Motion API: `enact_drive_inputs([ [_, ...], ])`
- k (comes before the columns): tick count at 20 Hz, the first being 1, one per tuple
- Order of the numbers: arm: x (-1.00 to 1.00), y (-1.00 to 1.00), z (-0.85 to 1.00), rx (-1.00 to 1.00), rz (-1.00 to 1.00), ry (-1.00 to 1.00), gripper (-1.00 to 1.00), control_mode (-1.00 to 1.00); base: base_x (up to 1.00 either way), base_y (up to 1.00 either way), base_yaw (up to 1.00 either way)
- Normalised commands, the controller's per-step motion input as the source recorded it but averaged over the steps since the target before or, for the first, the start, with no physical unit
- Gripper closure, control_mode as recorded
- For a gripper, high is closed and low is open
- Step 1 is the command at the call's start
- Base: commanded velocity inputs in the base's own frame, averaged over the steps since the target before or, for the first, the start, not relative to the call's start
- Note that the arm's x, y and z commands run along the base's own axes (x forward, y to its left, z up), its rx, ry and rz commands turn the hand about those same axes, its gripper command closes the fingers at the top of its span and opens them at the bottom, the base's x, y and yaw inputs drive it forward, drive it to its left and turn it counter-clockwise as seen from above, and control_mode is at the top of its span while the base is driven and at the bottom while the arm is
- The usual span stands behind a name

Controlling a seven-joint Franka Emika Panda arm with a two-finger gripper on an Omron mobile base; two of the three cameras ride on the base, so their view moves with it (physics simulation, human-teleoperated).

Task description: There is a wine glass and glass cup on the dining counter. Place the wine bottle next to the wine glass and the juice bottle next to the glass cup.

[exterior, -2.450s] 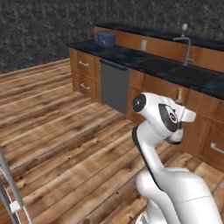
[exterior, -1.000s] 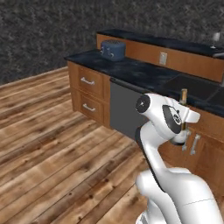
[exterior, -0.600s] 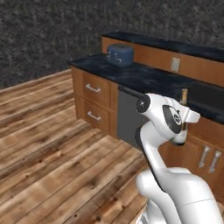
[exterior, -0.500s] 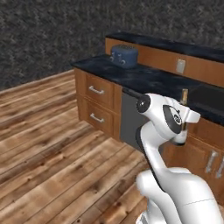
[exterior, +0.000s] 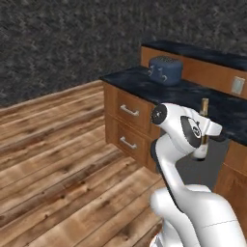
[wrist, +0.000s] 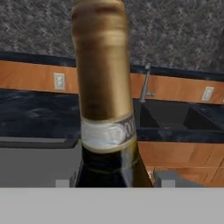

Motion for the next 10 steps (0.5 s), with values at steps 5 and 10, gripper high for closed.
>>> enact_drive_inputs([
  [5,0.00,0.00,0.00,0.00,0.00,0.00,1.00,1.00,0.94,0.05,0.24],
  [10,0.00,0.00,0.00,0.00,0.00,0.00,1.00,1.00,0.94,0.05,0.22],
])
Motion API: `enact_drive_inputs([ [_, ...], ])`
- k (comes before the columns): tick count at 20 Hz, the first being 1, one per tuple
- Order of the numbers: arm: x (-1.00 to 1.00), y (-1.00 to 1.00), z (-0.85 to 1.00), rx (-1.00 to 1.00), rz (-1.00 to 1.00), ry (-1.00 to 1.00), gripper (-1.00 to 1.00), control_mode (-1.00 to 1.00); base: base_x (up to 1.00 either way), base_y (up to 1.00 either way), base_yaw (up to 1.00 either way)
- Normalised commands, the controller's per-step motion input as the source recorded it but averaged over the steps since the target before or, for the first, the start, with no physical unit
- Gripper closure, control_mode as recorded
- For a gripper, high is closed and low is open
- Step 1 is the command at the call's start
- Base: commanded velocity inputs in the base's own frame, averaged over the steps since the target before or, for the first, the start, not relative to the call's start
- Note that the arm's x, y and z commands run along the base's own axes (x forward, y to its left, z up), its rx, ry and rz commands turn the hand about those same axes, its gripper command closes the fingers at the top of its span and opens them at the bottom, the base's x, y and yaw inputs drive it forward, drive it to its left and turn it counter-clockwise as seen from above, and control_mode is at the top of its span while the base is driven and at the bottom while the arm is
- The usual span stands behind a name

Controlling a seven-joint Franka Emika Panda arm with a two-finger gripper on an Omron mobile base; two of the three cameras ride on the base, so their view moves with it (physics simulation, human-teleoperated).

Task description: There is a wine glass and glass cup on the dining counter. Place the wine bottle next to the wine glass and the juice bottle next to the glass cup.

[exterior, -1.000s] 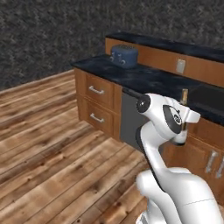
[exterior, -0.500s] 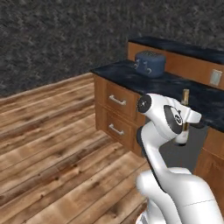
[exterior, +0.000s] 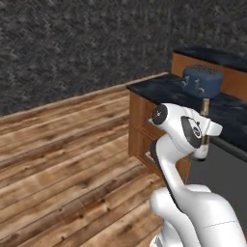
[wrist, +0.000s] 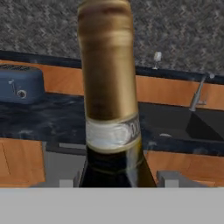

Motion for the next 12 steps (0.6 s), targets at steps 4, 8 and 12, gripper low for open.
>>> enact_drive_inputs([
  [4,0.00,0.00,0.00,0.00,0.00,0.00,1.00,1.00,0.94,0.06,0.21],
  [8,0.00,0.00,0.00,0.00,0.00,0.00,1.00,1.00,0.94,0.05,0.20],
  [12,0.00,0.00,0.00,0.00,0.00,0.00,1.00,1.00,0.94,0.03,0.18],
])
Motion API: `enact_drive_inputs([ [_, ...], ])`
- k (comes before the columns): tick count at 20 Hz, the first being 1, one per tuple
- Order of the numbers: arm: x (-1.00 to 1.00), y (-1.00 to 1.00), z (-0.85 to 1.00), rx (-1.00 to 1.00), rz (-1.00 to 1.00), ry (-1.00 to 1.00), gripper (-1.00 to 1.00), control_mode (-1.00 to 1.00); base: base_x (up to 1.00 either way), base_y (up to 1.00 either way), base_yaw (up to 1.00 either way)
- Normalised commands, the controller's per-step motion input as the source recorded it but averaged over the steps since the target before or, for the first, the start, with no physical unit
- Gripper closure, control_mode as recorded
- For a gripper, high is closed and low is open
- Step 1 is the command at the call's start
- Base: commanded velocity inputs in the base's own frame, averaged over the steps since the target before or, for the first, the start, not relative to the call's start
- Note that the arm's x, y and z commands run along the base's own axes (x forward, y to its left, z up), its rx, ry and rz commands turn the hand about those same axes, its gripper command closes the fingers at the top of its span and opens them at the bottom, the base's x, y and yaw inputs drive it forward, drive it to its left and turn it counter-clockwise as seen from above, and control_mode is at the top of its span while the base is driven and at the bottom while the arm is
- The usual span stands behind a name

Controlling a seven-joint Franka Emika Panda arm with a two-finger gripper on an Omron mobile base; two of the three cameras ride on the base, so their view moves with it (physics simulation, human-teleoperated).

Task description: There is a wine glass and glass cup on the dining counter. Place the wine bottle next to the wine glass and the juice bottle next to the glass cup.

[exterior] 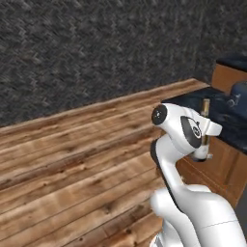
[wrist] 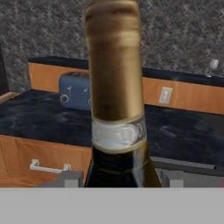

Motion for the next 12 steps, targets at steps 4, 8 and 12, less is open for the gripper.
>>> enact_drive_inputs([
  [4,0.00,0.00,0.00,0.00,0.00,0.00,1.00,1.00,0.94,0.00,0.15],
  [8,0.00,0.00,0.00,0.00,0.00,0.00,1.00,1.00,0.94,0.00,0.14],
  [12,0.00,0.00,0.00,0.00,0.00,0.00,1.00,1.00,0.94,0.00,0.12],
])
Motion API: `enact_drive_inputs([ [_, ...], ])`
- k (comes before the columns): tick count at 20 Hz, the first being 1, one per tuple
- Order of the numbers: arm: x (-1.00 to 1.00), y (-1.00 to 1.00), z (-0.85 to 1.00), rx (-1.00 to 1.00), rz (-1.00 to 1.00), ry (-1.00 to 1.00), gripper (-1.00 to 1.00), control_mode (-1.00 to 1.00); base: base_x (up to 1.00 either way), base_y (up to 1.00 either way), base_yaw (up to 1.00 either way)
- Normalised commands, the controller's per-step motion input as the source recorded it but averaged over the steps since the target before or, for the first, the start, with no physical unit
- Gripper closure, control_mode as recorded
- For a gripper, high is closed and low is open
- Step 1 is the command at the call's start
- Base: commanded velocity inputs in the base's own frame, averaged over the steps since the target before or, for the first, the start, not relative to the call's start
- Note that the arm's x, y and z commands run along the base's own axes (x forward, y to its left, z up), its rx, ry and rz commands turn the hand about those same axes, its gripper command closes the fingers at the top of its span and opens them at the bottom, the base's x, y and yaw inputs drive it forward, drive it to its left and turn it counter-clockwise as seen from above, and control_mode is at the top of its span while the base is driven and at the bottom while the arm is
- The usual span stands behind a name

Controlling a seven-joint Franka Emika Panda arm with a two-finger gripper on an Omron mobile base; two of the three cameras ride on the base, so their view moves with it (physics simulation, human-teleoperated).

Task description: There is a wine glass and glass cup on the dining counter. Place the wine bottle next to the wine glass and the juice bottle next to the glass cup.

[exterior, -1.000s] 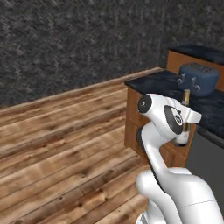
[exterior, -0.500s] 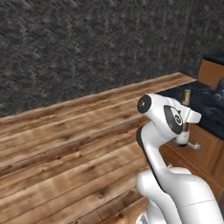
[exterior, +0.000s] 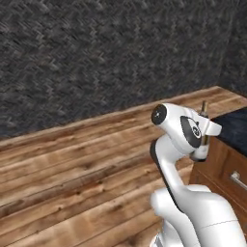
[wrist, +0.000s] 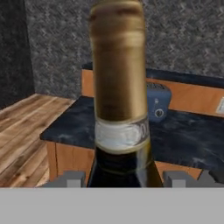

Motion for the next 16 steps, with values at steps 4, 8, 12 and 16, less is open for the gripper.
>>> enact_drive_inputs([
  [4,0.00,0.00,0.00,0.00,0.00,0.00,1.00,1.00,0.94,0.00,0.03],
  [8,0.00,0.00,0.00,0.00,0.00,0.00,1.00,1.00,0.92,0.02,-0.04],
  [12,0.00,0.00,0.00,0.00,0.00,0.00,1.00,1.00,0.73,0.07,-0.29],
  [16,0.00,0.00,0.00,0.00,0.00,0.00,1.00,1.00,0.63,0.09,-0.39],
])
